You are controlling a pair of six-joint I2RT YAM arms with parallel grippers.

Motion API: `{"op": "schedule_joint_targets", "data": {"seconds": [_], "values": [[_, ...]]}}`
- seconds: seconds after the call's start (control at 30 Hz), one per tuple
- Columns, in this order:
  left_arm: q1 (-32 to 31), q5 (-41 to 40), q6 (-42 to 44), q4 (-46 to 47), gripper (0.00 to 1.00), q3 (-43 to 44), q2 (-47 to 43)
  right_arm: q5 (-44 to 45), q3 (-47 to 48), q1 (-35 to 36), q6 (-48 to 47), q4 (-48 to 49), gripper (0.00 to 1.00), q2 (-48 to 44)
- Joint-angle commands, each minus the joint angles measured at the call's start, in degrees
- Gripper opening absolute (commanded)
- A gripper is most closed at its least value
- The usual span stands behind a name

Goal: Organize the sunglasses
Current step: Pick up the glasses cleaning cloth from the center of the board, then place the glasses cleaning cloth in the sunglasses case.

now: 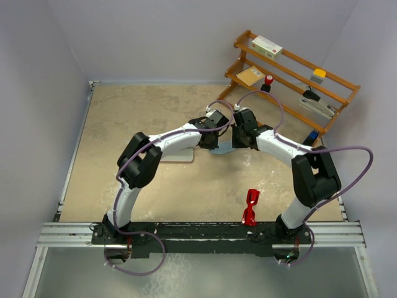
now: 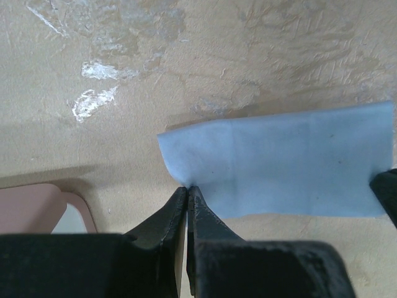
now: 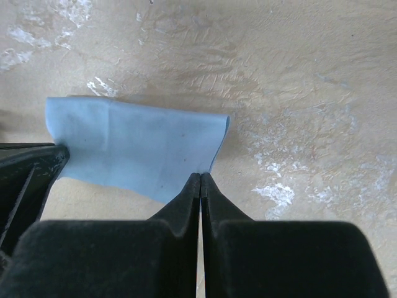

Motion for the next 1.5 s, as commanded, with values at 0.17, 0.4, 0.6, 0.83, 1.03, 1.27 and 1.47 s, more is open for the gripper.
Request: {"op": "schedule_joint_targets", "data": {"seconds": [0.17, 0.4, 0.6, 0.83, 1.03, 1.27, 1.47], "values": [[0.2, -2.1, 1.2, -1.0, 0.0, 1.3, -4.2, -0.5, 2.7, 1.6, 0.6, -0.9, 0.0, -4.0], [0.1, -2.1, 0.4, -0.5, 0.0, -2.0, -7.4, 0.5, 2.4, 4.2, 1.6, -1.5, 0.0, -4.6], [0.0, -2.1, -0.3, -0.4, 0.0, -5.3, -10.8, 1.4, 1.9, 6.7, 2.8, -1.5, 0.0, -5.4], [-0.3, -2.7, -1.5, -0.3, 0.0, -9.9, -15.4, 2.6, 1.6, 9.9, 4.3, -1.8, 0.0, -5.6], [-0.5, -3.0, -2.1, -0.2, 0.0, -14.1, -18.9, 3.8, 1.9, 12.8, 5.9, -2.1, 0.0, -5.3], [-0.5, -3.4, -2.5, -0.4, 0.0, -17.4, -22.4, 5.1, 2.6, 15.5, 7.0, -2.6, 0.0, -5.0], [-0.4, -5.3, -2.1, -0.6, 0.0, -21.0, -25.6, 5.8, 3.5, 17.8, 8.1, -2.4, 0.0, -3.9]]}}
